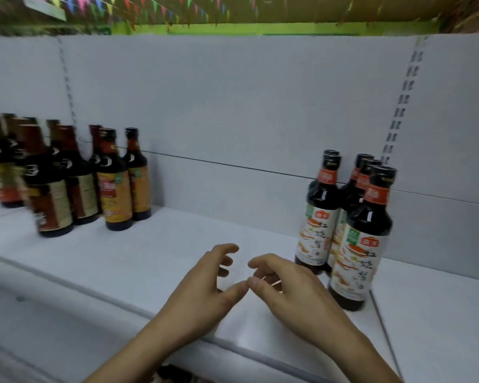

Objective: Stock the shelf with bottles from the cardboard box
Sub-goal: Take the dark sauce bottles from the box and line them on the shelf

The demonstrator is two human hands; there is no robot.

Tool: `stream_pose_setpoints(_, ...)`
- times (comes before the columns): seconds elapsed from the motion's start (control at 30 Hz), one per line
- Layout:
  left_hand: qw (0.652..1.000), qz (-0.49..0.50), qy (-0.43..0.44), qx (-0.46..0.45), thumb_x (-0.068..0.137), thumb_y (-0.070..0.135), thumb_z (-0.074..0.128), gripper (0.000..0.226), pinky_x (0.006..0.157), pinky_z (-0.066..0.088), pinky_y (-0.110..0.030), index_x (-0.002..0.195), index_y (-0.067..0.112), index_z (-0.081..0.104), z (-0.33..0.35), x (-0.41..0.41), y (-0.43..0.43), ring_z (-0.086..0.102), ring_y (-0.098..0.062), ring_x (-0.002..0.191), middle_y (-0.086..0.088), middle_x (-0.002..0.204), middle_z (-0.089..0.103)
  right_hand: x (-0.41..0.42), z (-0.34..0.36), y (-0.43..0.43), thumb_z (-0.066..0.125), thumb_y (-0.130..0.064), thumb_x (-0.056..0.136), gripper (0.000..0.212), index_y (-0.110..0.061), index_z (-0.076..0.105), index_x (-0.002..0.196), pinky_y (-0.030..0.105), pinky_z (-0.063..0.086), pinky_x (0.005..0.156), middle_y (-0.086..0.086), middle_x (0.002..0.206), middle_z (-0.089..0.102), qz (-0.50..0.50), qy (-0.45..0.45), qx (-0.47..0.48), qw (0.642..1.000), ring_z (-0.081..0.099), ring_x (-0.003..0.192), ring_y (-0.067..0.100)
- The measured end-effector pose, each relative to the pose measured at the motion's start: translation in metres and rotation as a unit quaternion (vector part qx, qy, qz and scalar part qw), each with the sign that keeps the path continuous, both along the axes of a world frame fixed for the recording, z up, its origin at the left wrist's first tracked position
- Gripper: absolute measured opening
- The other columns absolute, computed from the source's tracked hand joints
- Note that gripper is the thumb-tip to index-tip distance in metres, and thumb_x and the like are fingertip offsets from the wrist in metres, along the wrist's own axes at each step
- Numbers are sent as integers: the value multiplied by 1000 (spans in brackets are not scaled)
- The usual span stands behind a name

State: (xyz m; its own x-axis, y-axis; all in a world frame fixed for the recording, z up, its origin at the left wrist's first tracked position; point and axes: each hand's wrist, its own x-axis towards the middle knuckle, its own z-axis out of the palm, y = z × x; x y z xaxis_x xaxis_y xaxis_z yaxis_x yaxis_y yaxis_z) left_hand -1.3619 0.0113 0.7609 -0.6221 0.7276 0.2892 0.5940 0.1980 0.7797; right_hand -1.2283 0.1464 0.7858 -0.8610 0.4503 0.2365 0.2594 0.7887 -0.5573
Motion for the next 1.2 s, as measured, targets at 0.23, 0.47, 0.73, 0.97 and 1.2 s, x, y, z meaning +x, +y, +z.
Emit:
stream_pose_setpoints(0.23,992,119,-7,47,92,37,69,45,84,50,-11,131,48,48,-2,-21,-114,50,12,119,24,126,55,-61,-5,-84,54,-50,100,28,-46,58,128,24,50,99,-28,118,61,115,21,-22,993,58,110,-7)
stream_pose_setpoints(0.47,970,237,-14,47,93,38,69,45,94,53,-23,133,45,51,-18,-21,-231,47,16,122,25,130,54,-108,-24,-184,56,-48,100,31,-44,57,130,24,49,101,-27,122,59,228,1,-36,973,55,114,-8)
stream_pose_setpoints(0.73,927,369,-58,23,93,38,69,44,100,50,-25,132,47,50,-60,4,-344,44,15,123,26,131,50,-142,-66,-293,58,-46,100,35,-41,57,134,25,49,101,-23,126,58,363,-48,-48,929,56,114,-4)
stream_pose_setpoints(0.97,871,479,-107,2,93,34,70,42,96,49,-19,124,53,49,-100,30,-409,43,23,116,26,128,51,-169,-105,-365,58,-44,101,36,-42,56,137,24,49,102,-23,127,58,474,-94,-68,873,56,115,-4)
stream_pose_setpoints(1.2,784,596,-175,-14,94,35,69,50,99,48,-21,138,43,47,-150,55,-441,46,10,121,17,134,51,-194,-171,-422,58,-44,100,34,-43,55,134,31,52,100,-23,127,59,580,-158,-61,797,56,113,-4)
